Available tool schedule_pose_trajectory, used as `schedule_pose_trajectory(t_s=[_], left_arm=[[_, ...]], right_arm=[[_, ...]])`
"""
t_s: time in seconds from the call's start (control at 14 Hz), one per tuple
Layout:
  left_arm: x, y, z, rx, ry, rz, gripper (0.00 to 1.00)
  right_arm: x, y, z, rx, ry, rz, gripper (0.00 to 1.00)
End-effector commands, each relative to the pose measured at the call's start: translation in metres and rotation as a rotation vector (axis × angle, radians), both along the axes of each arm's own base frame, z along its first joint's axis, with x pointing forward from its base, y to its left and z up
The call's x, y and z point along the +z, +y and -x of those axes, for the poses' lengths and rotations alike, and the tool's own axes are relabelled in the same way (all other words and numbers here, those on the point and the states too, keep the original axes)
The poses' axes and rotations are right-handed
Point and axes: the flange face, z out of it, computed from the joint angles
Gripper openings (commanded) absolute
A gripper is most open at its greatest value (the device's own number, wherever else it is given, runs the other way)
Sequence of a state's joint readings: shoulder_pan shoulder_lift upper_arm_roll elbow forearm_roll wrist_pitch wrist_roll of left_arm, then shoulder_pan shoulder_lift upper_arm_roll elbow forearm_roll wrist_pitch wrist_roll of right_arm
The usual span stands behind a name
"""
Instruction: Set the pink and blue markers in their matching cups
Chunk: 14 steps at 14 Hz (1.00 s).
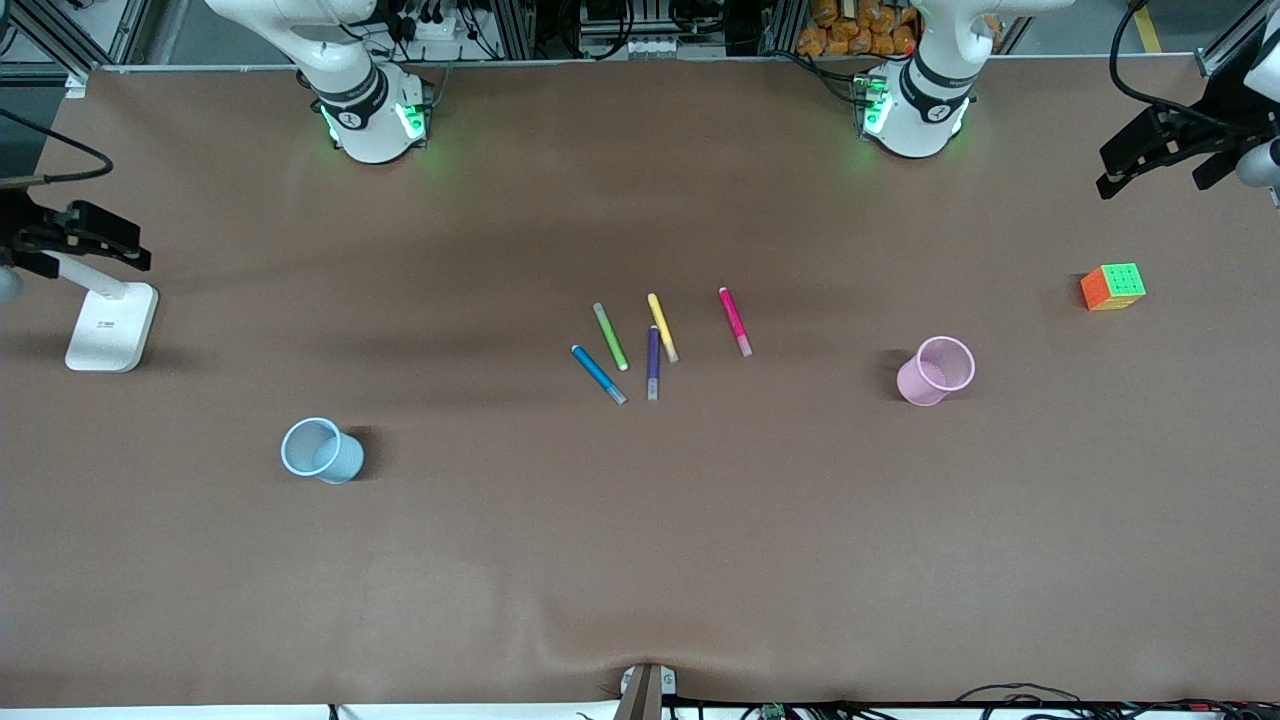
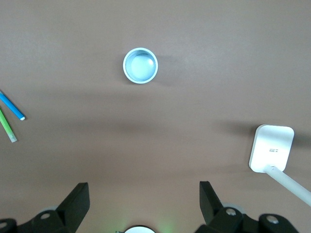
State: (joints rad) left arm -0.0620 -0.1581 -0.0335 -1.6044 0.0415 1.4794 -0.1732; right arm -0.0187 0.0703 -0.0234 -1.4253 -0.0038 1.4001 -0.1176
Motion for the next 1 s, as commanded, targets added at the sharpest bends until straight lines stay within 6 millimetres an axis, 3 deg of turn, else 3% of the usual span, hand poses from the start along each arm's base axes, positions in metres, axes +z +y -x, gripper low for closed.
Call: schedule_pose_trajectory(t_s=[0.0,0.43,0.93], left_arm=[[0.005,0.000,-0.001,-0.017,0.014,0.014,1.00],[-0.001,-0.002,-0.003,-0.014,0.035,0.016,1.00],[-0.035,-0.006,-0.016,-0.014,0.153,0.014,1.00]], right_arm=[[0.005,0.001,0.007,-0.025,-0.010,-0.008,1.00],[0.009,0.004,0.009,-0.028,-0.018,-0.015,1.00],[0.006,0.003,0.010,-0.034,-0.013,-0.019,1.00]])
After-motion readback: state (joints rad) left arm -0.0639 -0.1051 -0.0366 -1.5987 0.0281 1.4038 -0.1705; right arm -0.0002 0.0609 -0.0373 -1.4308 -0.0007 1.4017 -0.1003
